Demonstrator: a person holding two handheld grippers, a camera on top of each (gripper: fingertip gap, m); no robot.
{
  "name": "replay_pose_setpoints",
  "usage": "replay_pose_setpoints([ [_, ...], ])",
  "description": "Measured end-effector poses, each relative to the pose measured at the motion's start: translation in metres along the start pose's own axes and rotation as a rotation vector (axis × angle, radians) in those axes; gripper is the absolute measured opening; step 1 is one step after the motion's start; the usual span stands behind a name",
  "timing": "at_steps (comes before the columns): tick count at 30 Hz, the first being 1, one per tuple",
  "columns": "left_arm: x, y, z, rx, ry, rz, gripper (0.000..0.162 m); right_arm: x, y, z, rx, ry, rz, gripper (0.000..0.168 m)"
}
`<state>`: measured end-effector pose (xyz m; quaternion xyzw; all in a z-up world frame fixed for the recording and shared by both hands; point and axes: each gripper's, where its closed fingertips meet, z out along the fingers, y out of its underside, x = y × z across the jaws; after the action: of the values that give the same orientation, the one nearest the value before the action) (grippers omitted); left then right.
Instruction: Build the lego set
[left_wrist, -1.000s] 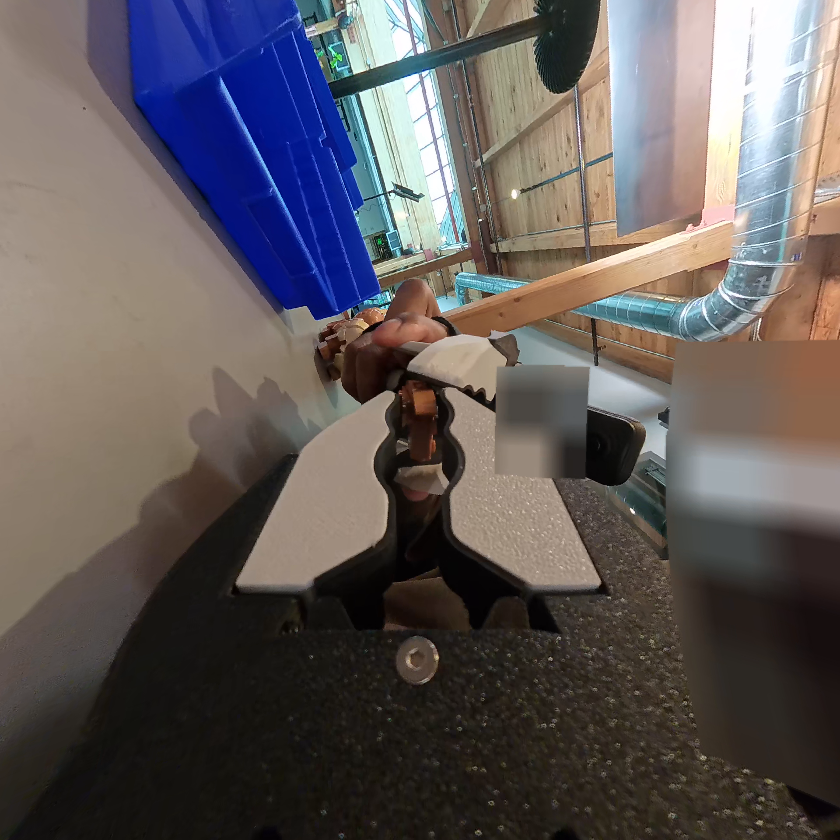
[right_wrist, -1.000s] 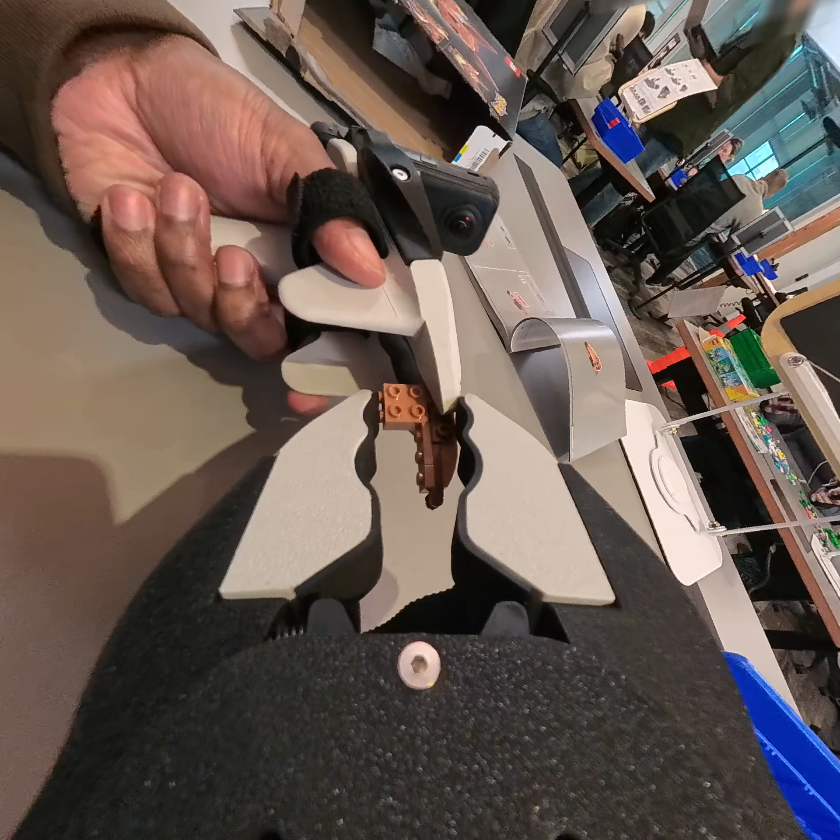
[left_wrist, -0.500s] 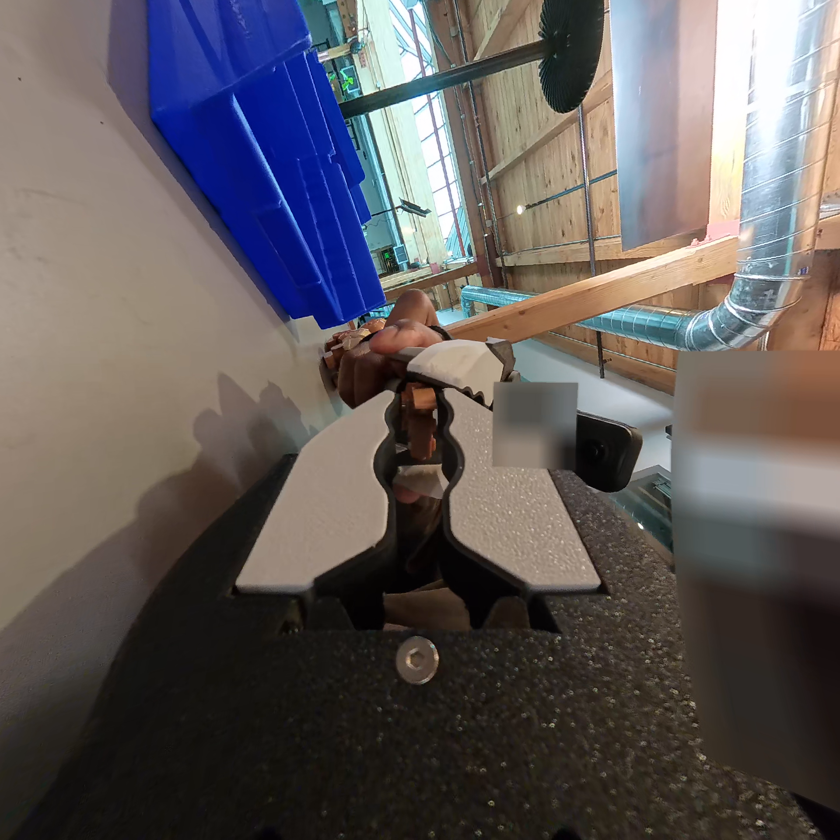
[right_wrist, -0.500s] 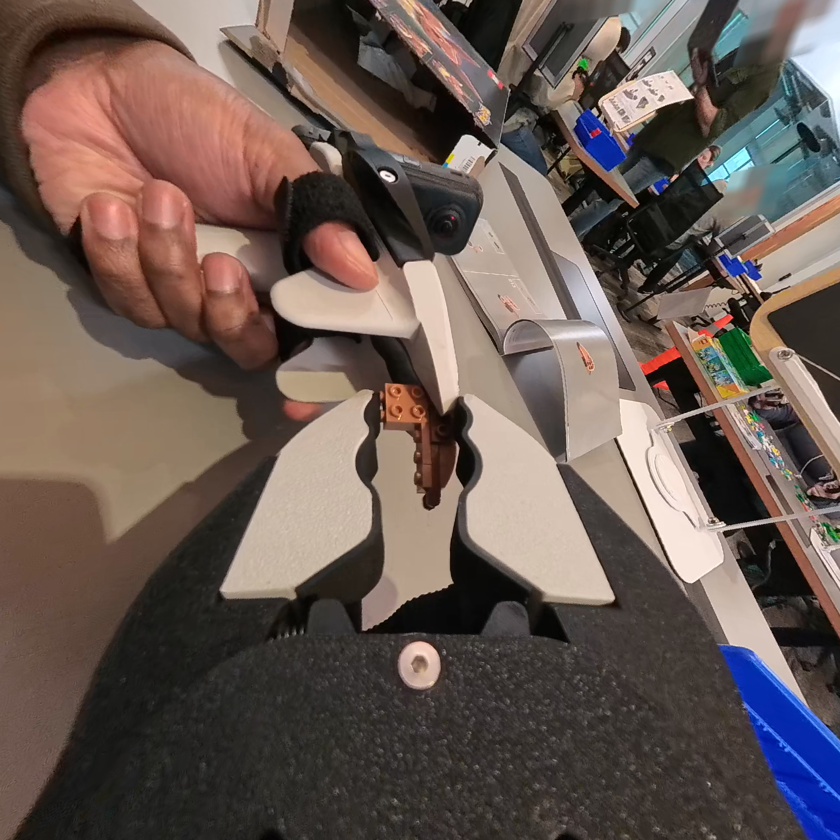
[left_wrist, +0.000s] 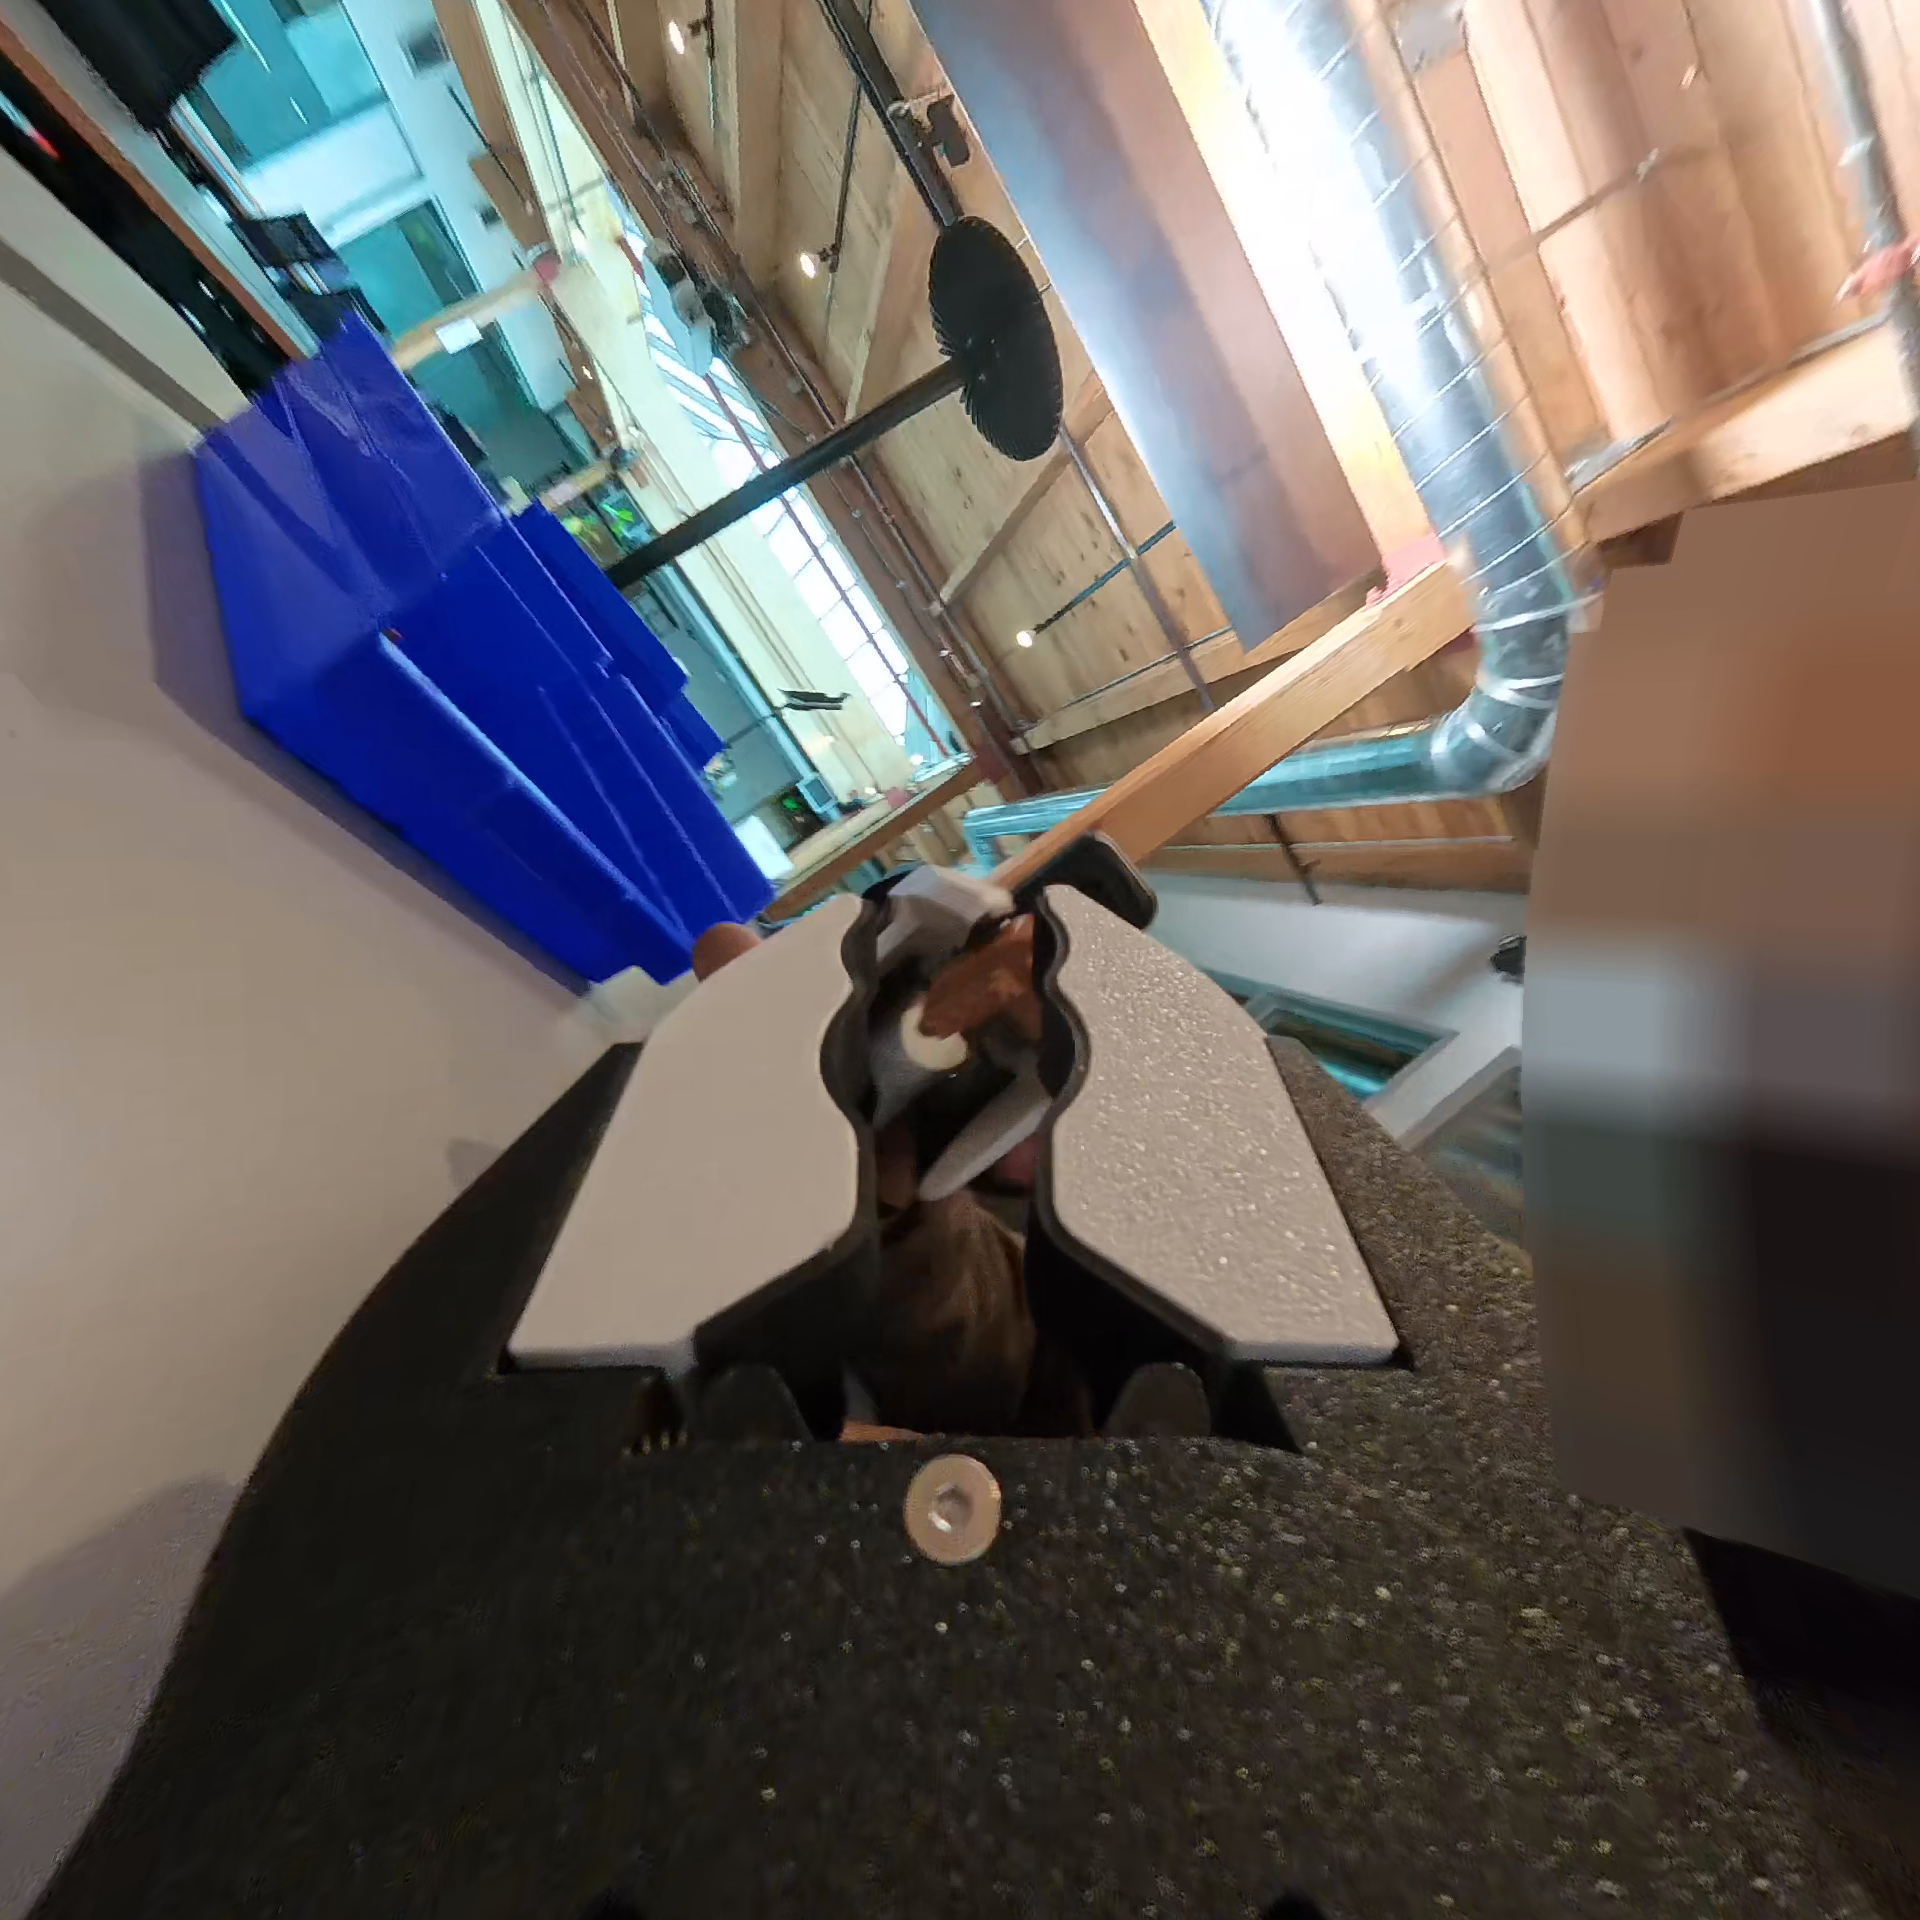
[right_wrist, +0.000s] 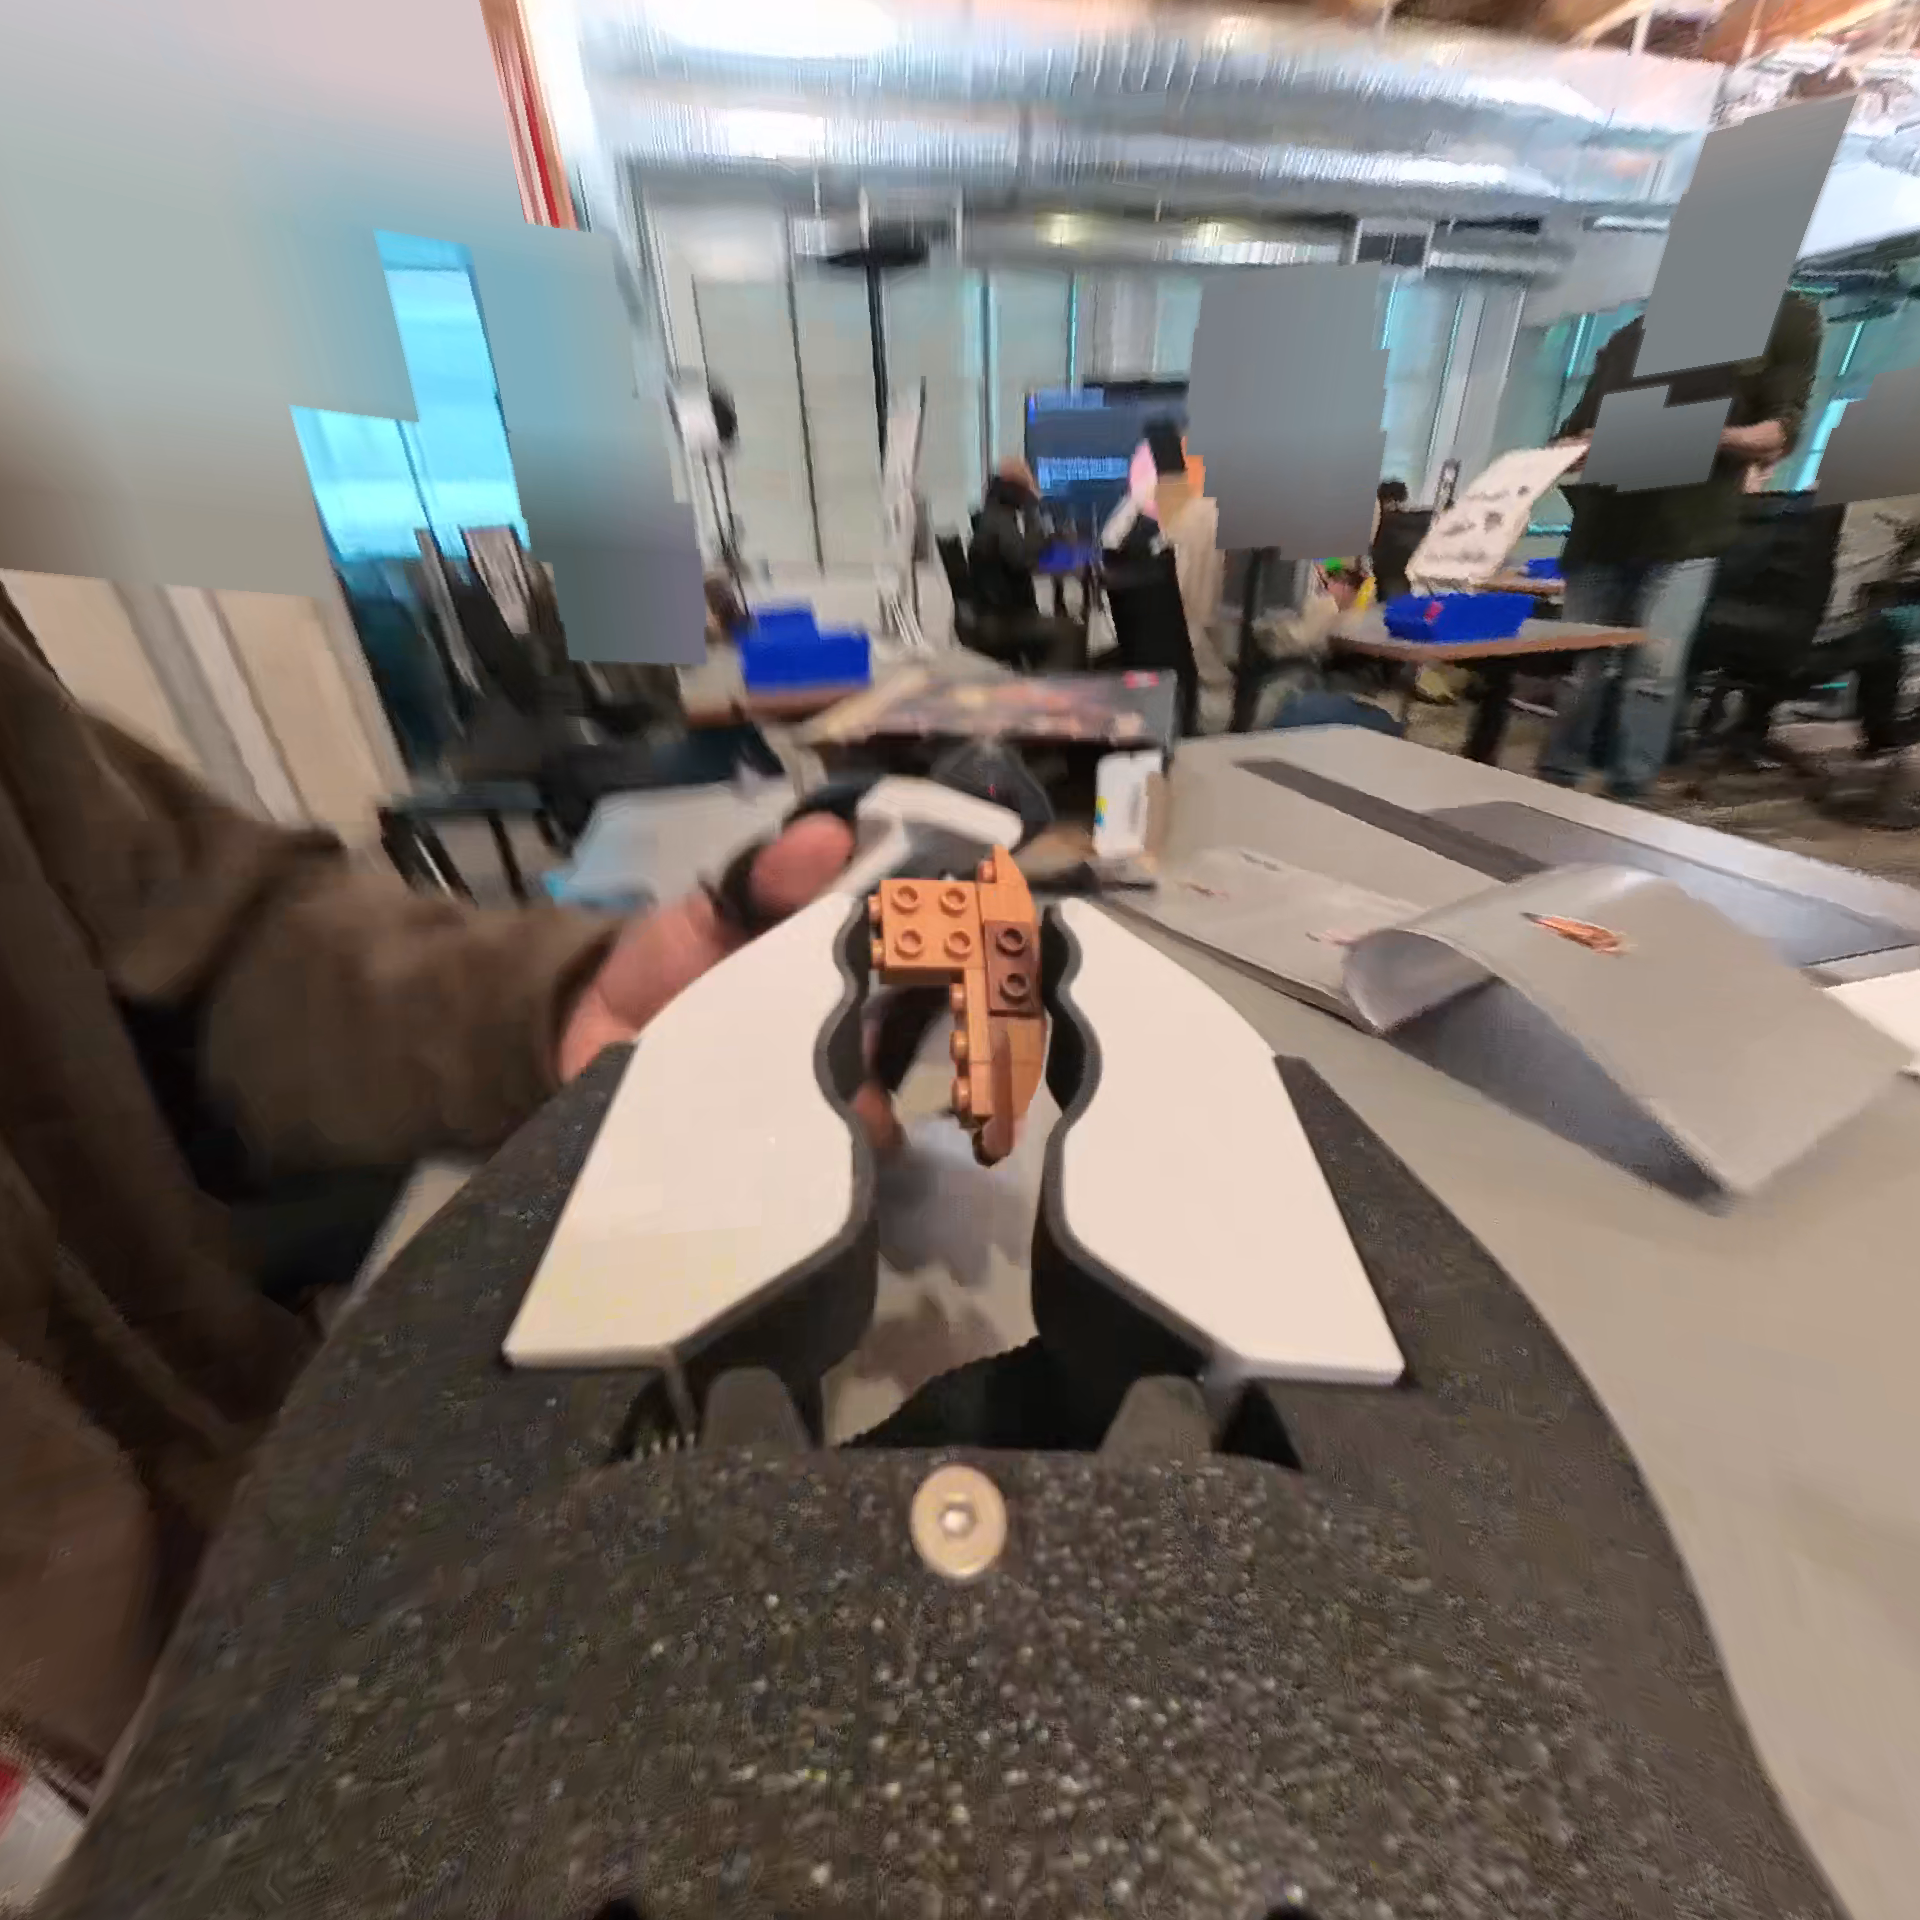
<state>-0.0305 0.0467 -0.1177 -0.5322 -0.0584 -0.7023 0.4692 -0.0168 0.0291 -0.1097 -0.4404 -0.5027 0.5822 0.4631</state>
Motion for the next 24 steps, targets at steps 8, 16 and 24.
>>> replay_pose_setpoints([
  [8,-0.015,0.021,0.015,-0.107,-0.156,0.262,0.033,0.043,-0.018,-0.01,0.429,0.044,0.637,0.031],
  [16,-0.031,0.019,0.027,-0.14,-0.247,0.339,0.034,0.048,-0.008,-0.005,0.483,0.032,0.805,0.031],
  [24,-0.034,0.023,0.034,-0.154,-0.3,0.369,0.044,0.043,-0.004,0.002,0.482,0.018,0.8,0.031],
])
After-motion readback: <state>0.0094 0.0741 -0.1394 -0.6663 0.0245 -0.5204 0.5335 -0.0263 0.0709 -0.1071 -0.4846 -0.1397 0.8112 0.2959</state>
